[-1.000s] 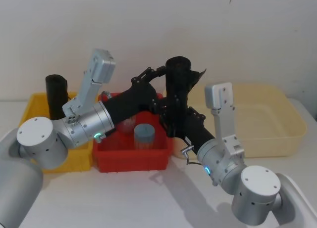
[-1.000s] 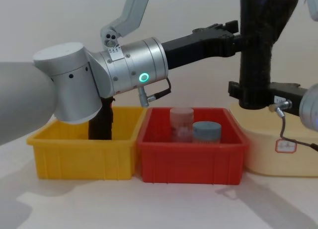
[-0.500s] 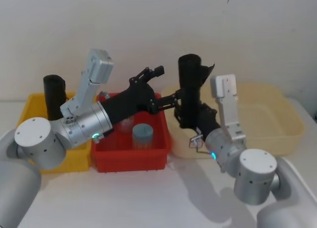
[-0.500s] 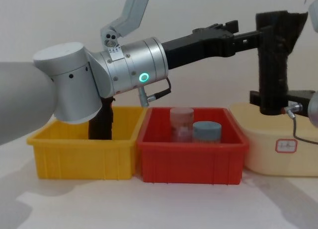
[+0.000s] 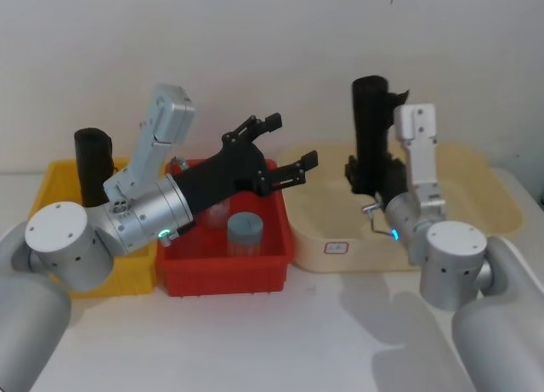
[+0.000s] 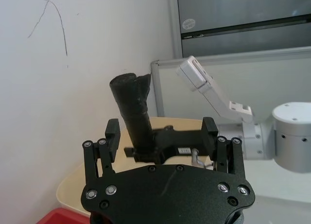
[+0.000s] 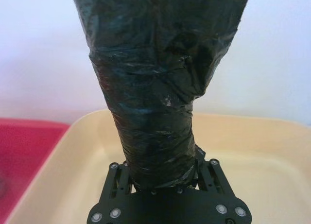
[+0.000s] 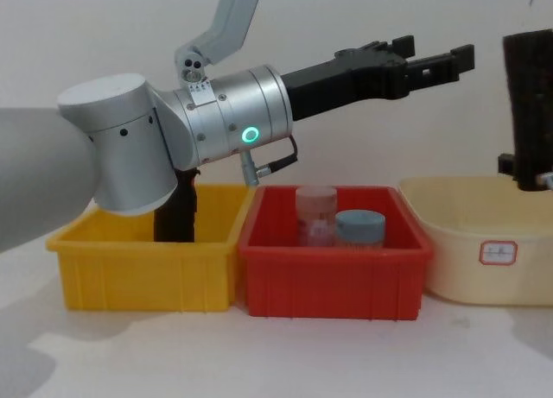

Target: Pick up the garbage bag with the one hand and transfer it to the other hand.

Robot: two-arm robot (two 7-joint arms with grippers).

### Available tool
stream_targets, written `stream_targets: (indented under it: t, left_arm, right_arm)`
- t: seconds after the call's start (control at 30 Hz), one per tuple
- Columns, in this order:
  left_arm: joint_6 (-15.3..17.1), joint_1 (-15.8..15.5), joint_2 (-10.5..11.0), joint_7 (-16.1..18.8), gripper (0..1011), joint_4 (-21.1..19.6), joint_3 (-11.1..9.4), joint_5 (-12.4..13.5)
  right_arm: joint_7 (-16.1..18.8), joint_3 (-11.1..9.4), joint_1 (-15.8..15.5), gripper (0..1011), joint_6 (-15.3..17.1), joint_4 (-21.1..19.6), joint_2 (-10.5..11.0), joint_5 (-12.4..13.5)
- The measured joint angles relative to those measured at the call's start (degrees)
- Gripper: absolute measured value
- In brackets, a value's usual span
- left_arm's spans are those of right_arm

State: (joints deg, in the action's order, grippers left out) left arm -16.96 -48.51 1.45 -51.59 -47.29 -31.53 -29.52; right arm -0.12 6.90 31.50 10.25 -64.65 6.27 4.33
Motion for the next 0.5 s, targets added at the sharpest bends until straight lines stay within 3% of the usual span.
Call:
stream_targets:
  t: [0.2,0.5]
  left_arm:
    - [0.00,0.00,0.00,0.00,1001,0.00,0.00,0.00]
    - [0.01,0.14,0.14,0.14,1001,-0.33,0.00,0.01]
  right_arm:
    - [-1.13,-1.92,1.96,717,-1.23,2.45,0.63,-0.14]
    - [-0.67,-3.47,1.74,949,-1.39,1.49,1.26,0.25]
